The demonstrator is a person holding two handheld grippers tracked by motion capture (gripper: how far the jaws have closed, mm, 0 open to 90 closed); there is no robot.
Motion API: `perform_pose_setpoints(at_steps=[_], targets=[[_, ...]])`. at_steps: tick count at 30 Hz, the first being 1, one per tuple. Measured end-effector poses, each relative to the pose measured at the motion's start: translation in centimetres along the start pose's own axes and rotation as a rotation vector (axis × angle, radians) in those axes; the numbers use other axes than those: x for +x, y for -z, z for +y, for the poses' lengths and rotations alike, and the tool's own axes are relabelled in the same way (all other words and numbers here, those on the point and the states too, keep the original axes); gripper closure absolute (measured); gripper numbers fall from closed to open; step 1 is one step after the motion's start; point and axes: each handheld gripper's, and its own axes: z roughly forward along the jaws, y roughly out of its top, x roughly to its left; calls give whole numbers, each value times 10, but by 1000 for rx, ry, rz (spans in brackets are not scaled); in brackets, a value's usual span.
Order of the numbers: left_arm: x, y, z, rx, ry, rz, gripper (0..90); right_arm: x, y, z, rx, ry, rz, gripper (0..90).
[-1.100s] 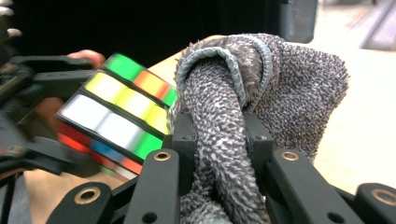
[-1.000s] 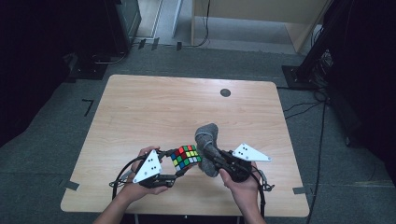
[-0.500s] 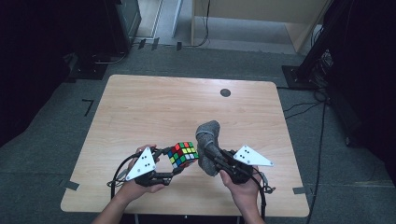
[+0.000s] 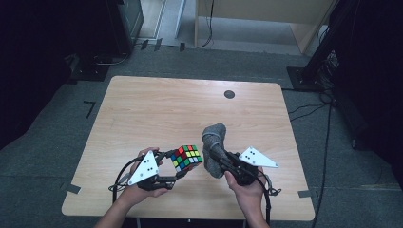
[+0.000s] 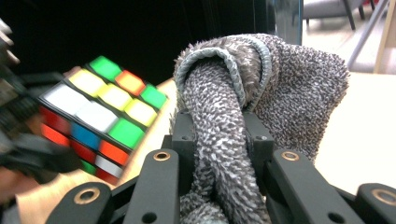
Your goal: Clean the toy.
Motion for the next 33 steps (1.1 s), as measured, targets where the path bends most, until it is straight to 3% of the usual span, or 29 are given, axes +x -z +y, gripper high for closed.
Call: perform_pose_setpoints(at_steps=[4, 7, 10, 14, 17, 22, 25, 27, 29, 32, 33], targets=[[-3, -5, -3, 25, -12, -3, 344, 20, 6, 13, -74, 42, 98, 724], [-6, -5, -1, 15, -12, -16, 344, 29, 2, 14, -66, 73, 131, 723], [-4, -2, 1, 5, -2, -14, 344, 21, -4, 5, -26, 64, 94, 723], [1, 1, 0, -8, 14, -6, 345, 0, -8, -7, 52, 2, -3, 724], [1, -1, -2, 12, 2, 2, 345, 1, -3, -2, 15, -5, 10, 724], [-4, -7, -4, 31, -13, -10, 344, 28, 6, 17, -70, 91, 94, 722], [-6, -6, -1, 20, -11, -22, 345, 33, 4, 16, -62, 110, 123, 720], [-5, -3, 1, 6, 7, -33, 344, 30, 0, 11, -40, 98, 117, 720], [-2, -1, 1, -2, 24, -30, 344, 20, -4, 4, -11, 49, 98, 718], [3, 2, 1, -27, 58, -41, 344, 5, -6, -2, 47, 19, 12, 720], [4, 2, 1, -28, 60, -40, 344, 2, -5, -3, 48, 5, 4, 720]])
